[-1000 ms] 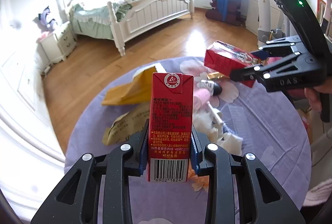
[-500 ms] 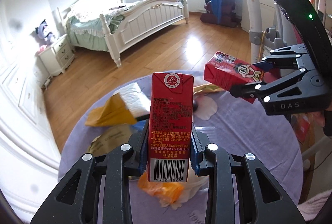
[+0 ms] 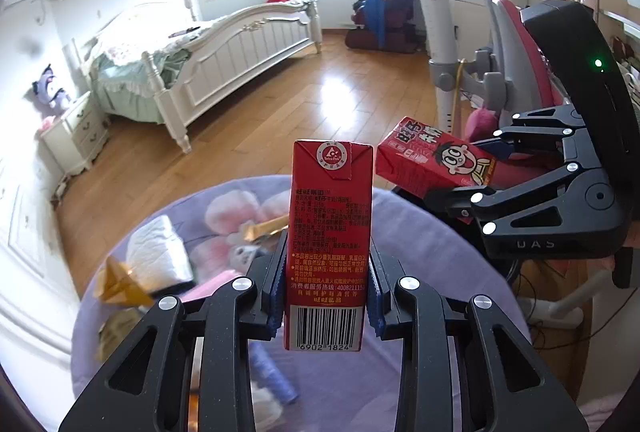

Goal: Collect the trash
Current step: 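Carry both red milk boxes over the black bin and open both tools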

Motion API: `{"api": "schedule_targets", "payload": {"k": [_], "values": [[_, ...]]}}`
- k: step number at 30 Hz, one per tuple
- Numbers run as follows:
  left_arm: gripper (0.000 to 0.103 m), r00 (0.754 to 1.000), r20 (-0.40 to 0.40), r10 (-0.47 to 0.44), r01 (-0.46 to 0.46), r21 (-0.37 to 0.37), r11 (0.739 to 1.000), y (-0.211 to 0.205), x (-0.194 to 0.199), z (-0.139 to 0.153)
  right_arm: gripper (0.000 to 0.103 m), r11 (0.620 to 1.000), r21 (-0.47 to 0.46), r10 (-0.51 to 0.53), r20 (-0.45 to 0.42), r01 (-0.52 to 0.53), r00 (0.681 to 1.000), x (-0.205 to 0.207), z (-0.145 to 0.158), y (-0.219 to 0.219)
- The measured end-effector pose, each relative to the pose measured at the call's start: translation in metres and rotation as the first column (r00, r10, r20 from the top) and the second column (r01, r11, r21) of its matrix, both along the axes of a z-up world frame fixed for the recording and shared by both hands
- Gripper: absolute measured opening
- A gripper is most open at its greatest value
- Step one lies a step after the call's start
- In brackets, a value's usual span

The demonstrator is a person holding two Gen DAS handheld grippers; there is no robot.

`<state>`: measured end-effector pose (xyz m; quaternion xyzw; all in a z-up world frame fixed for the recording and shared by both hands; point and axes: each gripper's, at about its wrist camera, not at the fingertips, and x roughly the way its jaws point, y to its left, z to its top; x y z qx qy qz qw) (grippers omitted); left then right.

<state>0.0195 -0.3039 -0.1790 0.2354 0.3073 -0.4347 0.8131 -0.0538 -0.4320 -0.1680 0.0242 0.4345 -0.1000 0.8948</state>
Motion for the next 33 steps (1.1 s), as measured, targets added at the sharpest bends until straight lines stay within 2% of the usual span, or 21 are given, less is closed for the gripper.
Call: {"api": "schedule_targets", "payload": {"k": [10, 20, 26, 33], "values": [[0.032, 0.998, -0.024, -0.064, 0.063, -0.021, 0.998, -0.067, -0.027, -0.009, 0.048, 0.997, 0.002, -0.079, -0.002, 0.079, 0.997, -0.028, -0.011, -0.05], [0.032, 0.989, -0.074, -0.125, 0.125, -0.01, 0.992, -0.123, -0.044, -0.031, 0.048, 0.988, 0.012, -0.153, -0.057, 0.153, 0.987, -0.045, -0.038, -0.095], [0.032, 0.986, -0.1, -0.136, 0.136, -0.005, 0.991, -0.148, -0.045, -0.043, 0.048, 0.984, 0.017, -0.177, -0.084, 0.179, 0.981, -0.049, -0.056, -0.111], [0.033, 0.986, -0.116, -0.122, 0.124, 0.016, 0.992, -0.168, -0.043, -0.056, 0.048, 0.981, 0.025, -0.19, -0.087, 0.193, 0.978, -0.046, -0.061, -0.12]]}}
